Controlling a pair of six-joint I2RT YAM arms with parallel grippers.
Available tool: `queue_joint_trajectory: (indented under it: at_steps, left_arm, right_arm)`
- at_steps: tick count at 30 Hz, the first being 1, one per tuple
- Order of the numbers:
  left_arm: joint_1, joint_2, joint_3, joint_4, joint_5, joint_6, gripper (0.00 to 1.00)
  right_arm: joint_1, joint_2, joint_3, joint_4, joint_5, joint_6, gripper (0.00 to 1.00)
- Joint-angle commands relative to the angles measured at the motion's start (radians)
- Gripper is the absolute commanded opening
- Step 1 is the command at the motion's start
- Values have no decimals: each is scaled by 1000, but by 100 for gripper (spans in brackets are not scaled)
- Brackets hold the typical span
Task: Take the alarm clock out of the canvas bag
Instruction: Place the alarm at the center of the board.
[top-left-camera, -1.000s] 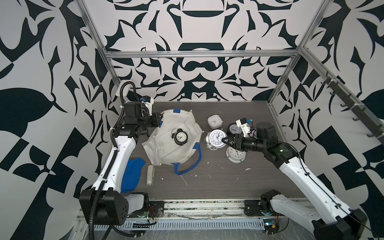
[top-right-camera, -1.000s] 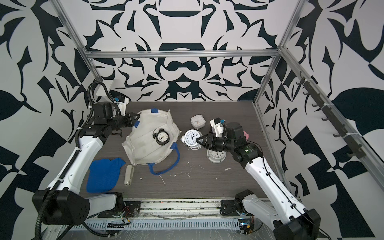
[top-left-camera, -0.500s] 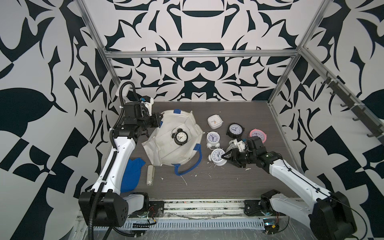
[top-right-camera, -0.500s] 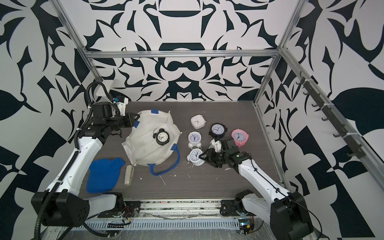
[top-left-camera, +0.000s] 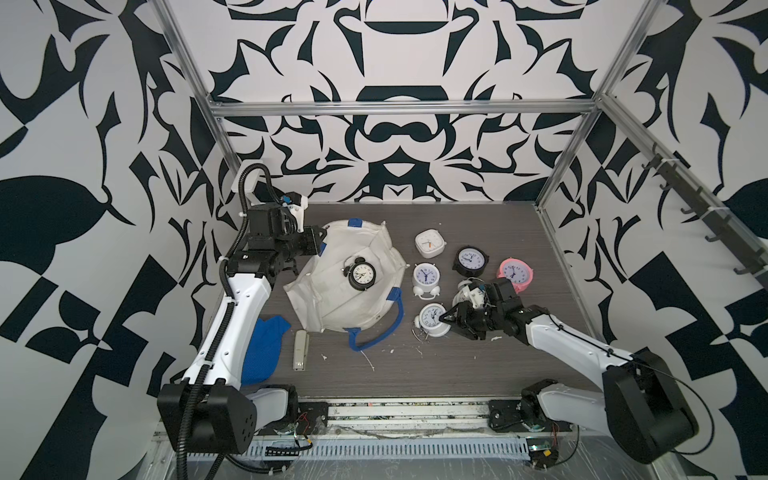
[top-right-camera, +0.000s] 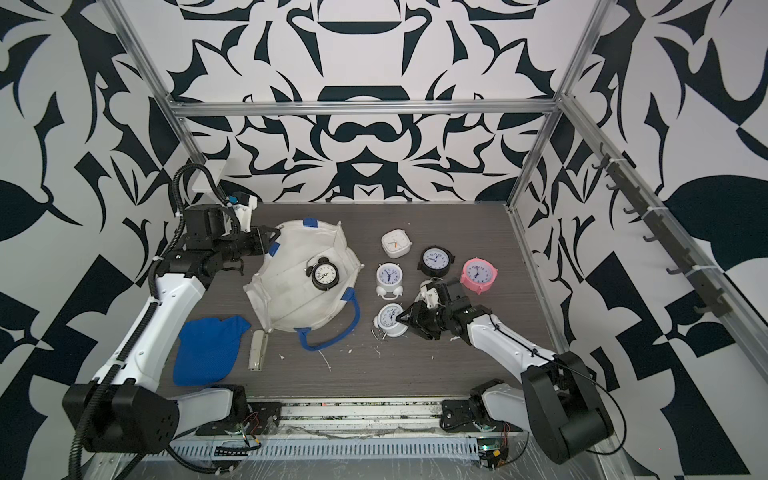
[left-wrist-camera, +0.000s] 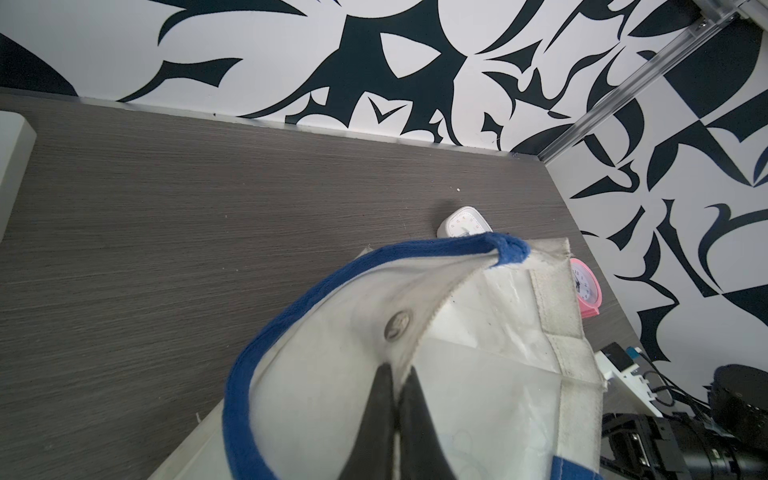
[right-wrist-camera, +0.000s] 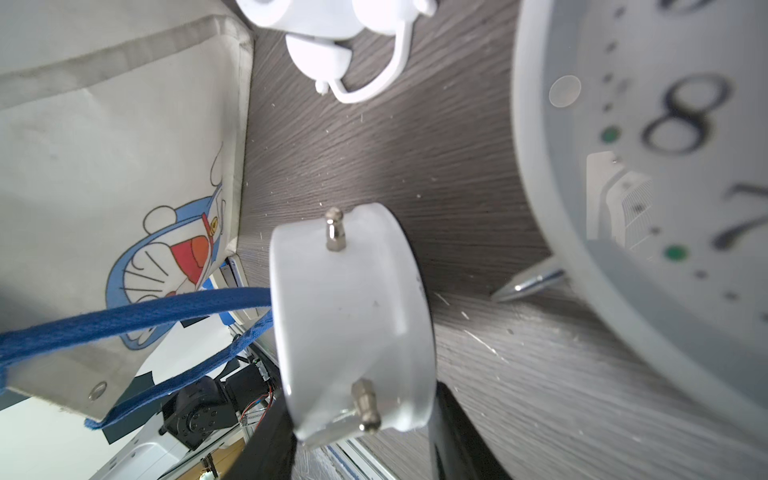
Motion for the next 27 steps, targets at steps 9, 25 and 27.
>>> queue_joint_trajectory:
  at_steps: [9,25,27]
  left_arm:
    - [5,-31,-6,57,25,-7,0]
    - [5,-25,-4,62,26,-7,0]
    - [5,-25,-4,63,30,-7,0]
  right_arm:
    - [-6,48,-17,94,-13,-17,47]
    - [-30,43,-30,36,14,-37,62]
    - [-35,39,-29,22,18,-43,63]
